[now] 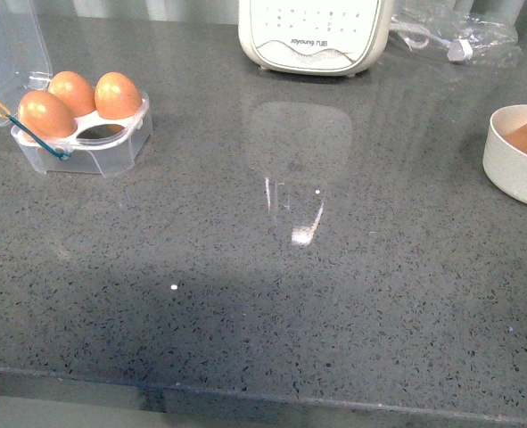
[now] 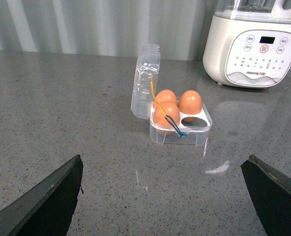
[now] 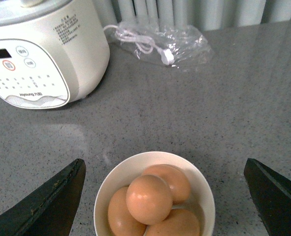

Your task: Put egg into box

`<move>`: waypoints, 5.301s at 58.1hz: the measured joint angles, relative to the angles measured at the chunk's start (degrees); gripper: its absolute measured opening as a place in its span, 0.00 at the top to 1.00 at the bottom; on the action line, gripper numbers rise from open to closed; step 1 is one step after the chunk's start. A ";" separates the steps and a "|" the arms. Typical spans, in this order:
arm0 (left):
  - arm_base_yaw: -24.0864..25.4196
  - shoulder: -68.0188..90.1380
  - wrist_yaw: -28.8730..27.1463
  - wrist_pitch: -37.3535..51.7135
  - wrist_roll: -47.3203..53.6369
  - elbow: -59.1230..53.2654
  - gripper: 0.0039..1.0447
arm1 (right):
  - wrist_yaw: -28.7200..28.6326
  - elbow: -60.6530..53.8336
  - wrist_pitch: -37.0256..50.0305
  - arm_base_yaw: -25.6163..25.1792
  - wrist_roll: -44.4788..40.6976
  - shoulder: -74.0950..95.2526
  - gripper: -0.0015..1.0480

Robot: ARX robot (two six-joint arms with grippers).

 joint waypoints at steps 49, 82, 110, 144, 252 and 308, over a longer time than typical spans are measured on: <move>0.00 0.00 0.02 0.00 0.00 0.00 0.06 | -5.53 5.55 -0.83 -0.33 -5.07 13.20 0.07; 0.00 0.00 0.02 0.00 0.00 0.00 0.06 | -6.27 4.42 1.70 -0.79 -5.55 17.94 0.07; 0.00 0.00 0.02 0.00 0.00 0.00 0.06 | -5.20 4.20 2.71 -0.02 -6.19 18.45 0.45; 0.00 0.00 0.02 0.00 0.00 0.00 0.06 | -5.70 4.72 -1.97 2.97 -6.64 10.14 0.58; 0.00 0.00 0.02 0.00 0.00 0.00 0.06 | -18.45 41.33 -11.30 38.82 -14.03 40.83 0.58; 0.00 0.00 0.02 0.00 0.00 0.00 0.06 | -16.50 50.77 -15.10 39.78 -14.21 48.70 0.59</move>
